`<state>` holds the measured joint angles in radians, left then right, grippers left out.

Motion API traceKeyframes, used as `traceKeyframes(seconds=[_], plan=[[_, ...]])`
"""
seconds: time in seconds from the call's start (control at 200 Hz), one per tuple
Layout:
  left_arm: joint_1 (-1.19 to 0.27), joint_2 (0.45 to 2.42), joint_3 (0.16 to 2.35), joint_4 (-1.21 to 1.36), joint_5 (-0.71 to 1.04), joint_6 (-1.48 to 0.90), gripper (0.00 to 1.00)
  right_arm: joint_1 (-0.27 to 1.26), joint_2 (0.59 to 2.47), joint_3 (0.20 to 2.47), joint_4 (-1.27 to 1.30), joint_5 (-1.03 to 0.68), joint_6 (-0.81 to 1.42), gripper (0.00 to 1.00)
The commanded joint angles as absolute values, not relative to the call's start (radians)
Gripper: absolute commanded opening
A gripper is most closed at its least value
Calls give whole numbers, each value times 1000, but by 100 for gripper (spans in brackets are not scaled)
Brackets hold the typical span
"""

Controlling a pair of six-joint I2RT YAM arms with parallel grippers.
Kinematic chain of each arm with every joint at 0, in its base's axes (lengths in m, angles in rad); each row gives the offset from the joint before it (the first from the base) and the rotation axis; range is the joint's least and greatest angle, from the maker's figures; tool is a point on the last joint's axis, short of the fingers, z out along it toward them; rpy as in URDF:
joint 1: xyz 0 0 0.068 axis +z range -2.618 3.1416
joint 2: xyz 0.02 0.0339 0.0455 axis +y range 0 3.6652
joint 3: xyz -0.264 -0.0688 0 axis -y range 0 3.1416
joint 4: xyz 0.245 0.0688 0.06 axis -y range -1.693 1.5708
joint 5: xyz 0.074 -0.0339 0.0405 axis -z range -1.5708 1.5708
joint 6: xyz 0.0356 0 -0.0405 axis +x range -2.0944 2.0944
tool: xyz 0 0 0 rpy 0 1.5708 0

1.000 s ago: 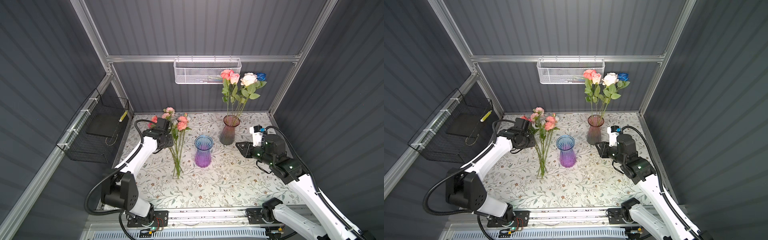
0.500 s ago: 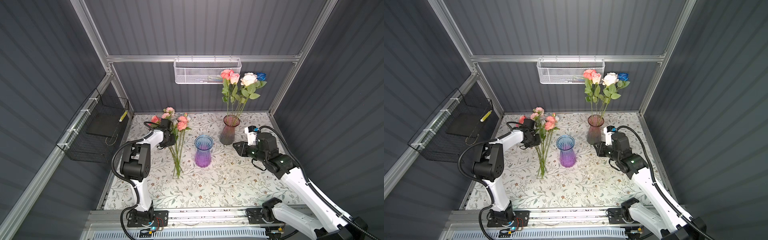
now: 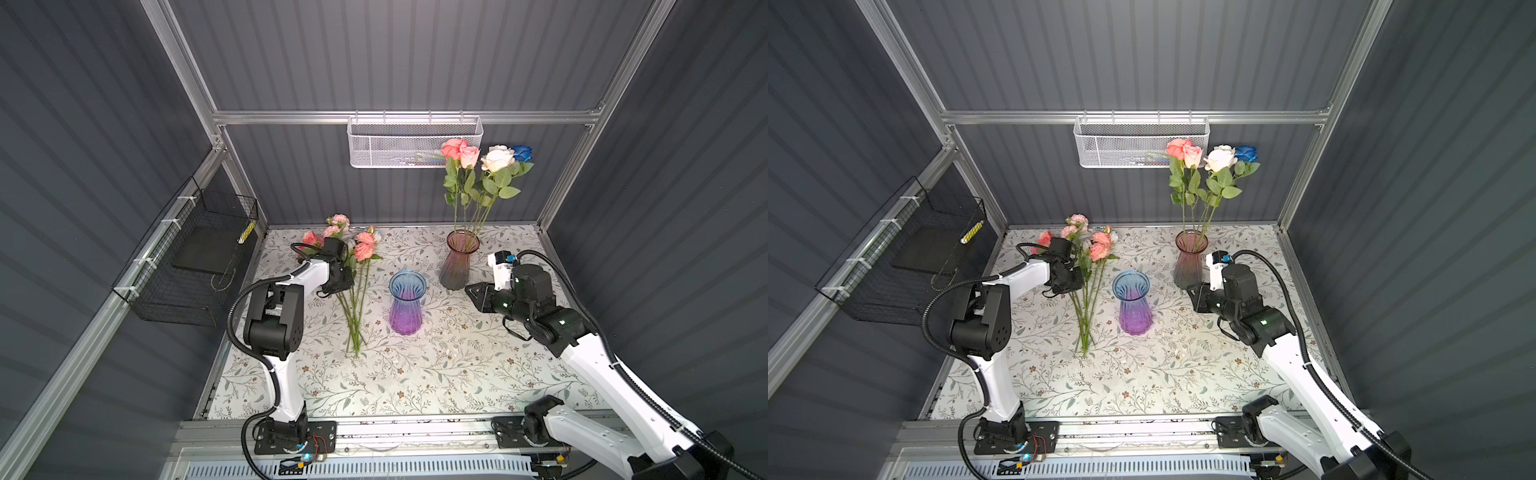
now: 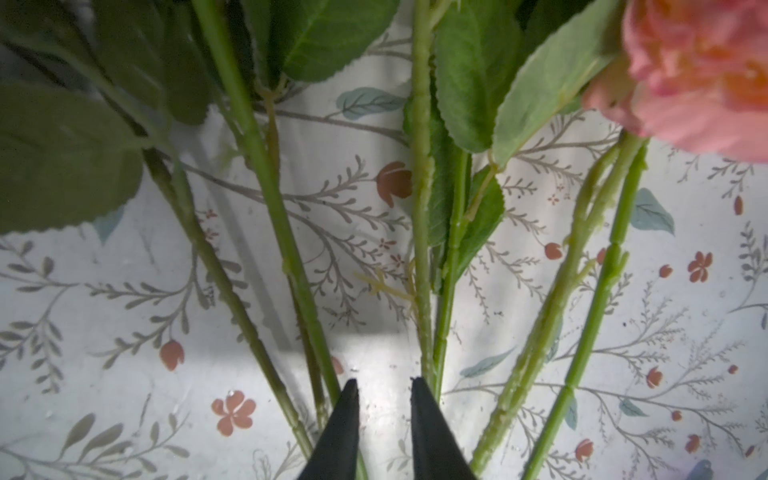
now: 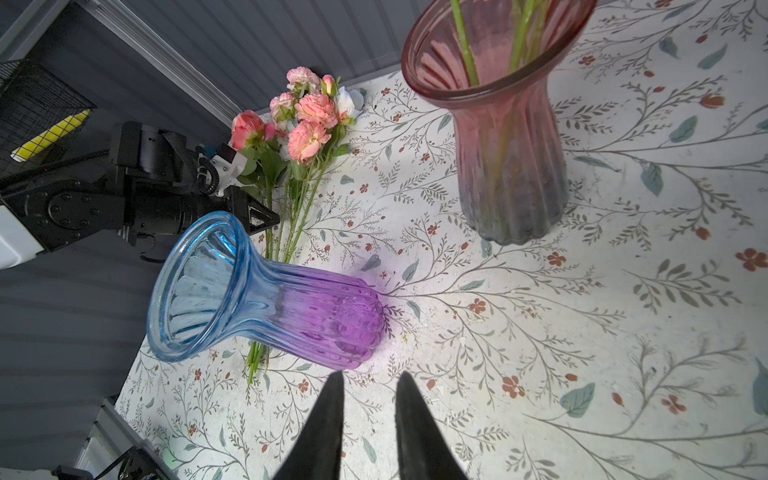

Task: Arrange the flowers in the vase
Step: 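Release the vase and grasp a pink rose stem from the bunch with the left gripper, then lift the pink rose upright with the left gripper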

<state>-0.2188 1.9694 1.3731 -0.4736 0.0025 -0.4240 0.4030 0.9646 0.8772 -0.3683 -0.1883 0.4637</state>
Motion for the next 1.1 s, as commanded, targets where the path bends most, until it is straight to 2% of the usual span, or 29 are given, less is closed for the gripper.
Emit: traceKeyframes(seconds=[0.0,0.25,0.47,0.865,0.945,1.011,1.096], plan=[[-217,1922,1351,-476,23,-434,28,408,939,882,-382,-174,445,26],[-216,1831,1293,-475,-20,-446,31,409,937,866,-359,-178,451,27],[-216,1907,1295,-458,30,-440,31,408,937,857,-357,-172,457,28],[-216,1987,1319,-460,-16,-478,30,407,987,871,-355,-173,451,29],[-216,1992,1303,-434,-7,-476,24,409,992,872,-351,-169,454,29],[-217,1975,1288,-408,14,-476,10,407,992,877,-351,-171,455,29],[-216,1924,1279,-384,51,-483,4,408,988,883,-355,-173,457,29]])
